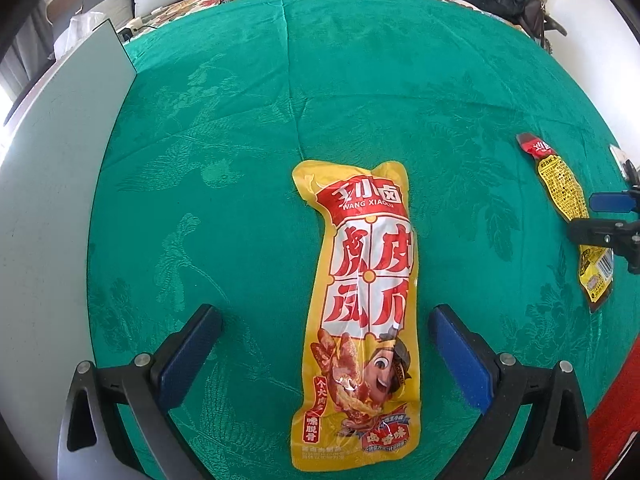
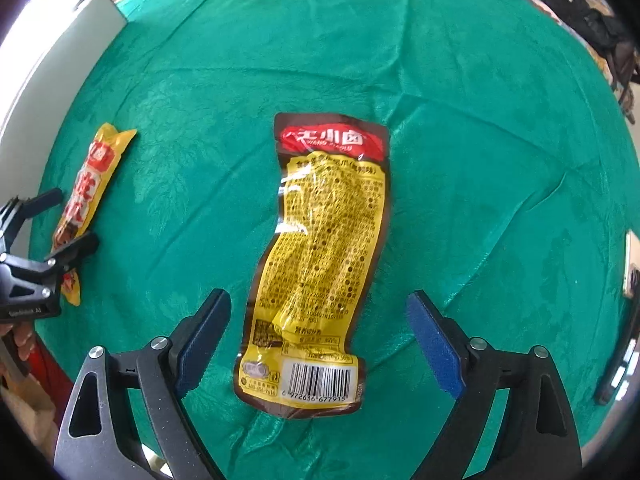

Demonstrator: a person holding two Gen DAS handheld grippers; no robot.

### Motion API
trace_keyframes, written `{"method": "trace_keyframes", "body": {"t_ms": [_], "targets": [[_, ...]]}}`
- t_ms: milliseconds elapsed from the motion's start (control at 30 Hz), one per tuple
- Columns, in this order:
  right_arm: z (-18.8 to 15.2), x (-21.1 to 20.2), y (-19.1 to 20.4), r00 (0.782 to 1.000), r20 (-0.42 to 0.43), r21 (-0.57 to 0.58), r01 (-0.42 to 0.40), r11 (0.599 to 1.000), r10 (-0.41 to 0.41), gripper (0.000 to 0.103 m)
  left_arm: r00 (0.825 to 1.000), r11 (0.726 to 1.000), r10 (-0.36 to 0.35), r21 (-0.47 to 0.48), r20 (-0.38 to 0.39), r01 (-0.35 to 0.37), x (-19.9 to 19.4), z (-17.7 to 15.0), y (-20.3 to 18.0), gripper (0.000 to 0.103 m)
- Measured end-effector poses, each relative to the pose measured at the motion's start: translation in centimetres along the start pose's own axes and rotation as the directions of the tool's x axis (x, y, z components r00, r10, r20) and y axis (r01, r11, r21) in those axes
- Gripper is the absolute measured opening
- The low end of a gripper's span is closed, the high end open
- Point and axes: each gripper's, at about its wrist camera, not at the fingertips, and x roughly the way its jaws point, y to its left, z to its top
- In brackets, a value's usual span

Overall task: Organize snacks
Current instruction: 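Close the left tool on the cartoon pack while the right tool grasps the brown pack, then carry both packs into the white box and open both tools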

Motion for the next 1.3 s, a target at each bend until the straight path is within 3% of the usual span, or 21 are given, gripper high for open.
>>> {"method": "trace_keyframes", "body": {"t_ms": [33,67,100,133,167,233,300,367,433,500,600,733,800,900,1067,1200,1300], "targets": [[0.5,0.1,0.1,1.0,0.005,0.016,0.004,1.0,-0.004,0.089,1.0,1.0,0.003,-0.004,0.001,-0.003,0.0,0.1,-0.1,0.099],[0.8,0.5,0.3,1.0,0.0,0.023,0.014,1.0,-0.014,0.081,1.0,1.0,0.004,-0.012,0.017,-0.004,-0.3,0.0,-0.2,0.094],[0.9,0.4,0.9,0.997,0.015,0.011,0.071,0.997,-0.071,0.06,0.999,1.0,0.0,-0.017,0.047,0.001,-0.8,-0.2,-0.2,0.074],[1.0,0.2,1.5,0.995,0.025,-0.005,0.095,0.995,-0.095,0.048,0.998,1.0,-0.003,-0.003,0.066,0.003,-1.3,-0.4,-0.5,0.048],[0.9,0.1,2.0,0.997,0.031,-0.008,0.077,0.997,-0.077,0.044,0.998,1.0,0.022,0.015,0.064,-0.023,-1.6,-0.6,-0.6,0.048],[0.4,-0.3,2.6,0.998,0.03,-0.019,0.064,0.998,-0.064,0.039,0.998,1.0,-0.03,0.012,0.06,0.029,-1.9,-1.2,-0.2,0.047],[-0.3,-1.4,2.6,0.998,0.056,0.012,0.023,1.0,-0.024,0.038,0.995,0.998,-0.055,-0.028,0.081,0.058,-2.6,-2.3,0.6,0.047],[-0.9,-2.9,2.3,0.993,0.103,0.057,-0.069,0.996,0.063,0.038,0.988,0.99,-0.106,-0.083,0.108,0.115,-3.4,-3.4,1.6,0.047],[-1.4,-3.9,2.2,0.991,0.117,0.067,-0.077,0.995,0.068,0.038,0.98,0.975,-0.149,-0.144,0.131,0.168,-4.3,-4.4,2.4,0.047],[-1.6,-4.1,2.8,0.993,0.105,0.063,-0.064,0.996,0.058,0.038,0.969,0.958,-0.19,-0.186,0.156,0.217,-5.6,-5.1,3.0,0.047],[-1.3,-5.0,4.5,0.987,0.12,0.062,-0.116,0.991,0.108,0.039,0.948,0.936,-0.236,-0.211,0.213,0.281,-9.1,-5.3,3.8,0.047],[1.0,-9.2,10.7,0.955,0.213,-0.041,-0.202,0.978,0.206,0.039,0.909,0.917,-0.249,-0.221,0.334,0.332,-15.7,-4.6,7.6,0.048],[2.3,-11.6,15.1,0.931,0.253,-0.12,-0.241,0.963,0.265,0.039,0.905,0.921,-0.204,-0.241,0.373,0.307,-18.4,-4.3,10.7,0.048],[3.7,-15.0,22.3,0.886,0.284,-0.24,-0.305,0.922,0.367,0.041,0.916,0.92,-0.092,-0.319,0.391,0.228,-20.7,-4.6,16.6,0.048],[2.6,-16.4,32.7,0.815,0.228,-0.38,-0.429,0.819,0.532,0.042,0.946,0.868,0.122,-0.495,0.301,0.045,-20.3,-7.9,26.8,0.048],[1.5,-14.4,38.8,0.807,0.18,-0.447,-0.442,0.778,0.562,0.044,0.956,0.819,0.22,-0.569,0.192,-0.074,-17.6,-12.6,31.3,0.048],[0.9,-11.5,41.4,0.805,0.163,-0.457,-0.45,0.767,0.57,0.058,0.952,0.785,0.271,-0.605,0.143,-0.132,-16.3,-15.2,32.7,0.051]]}}
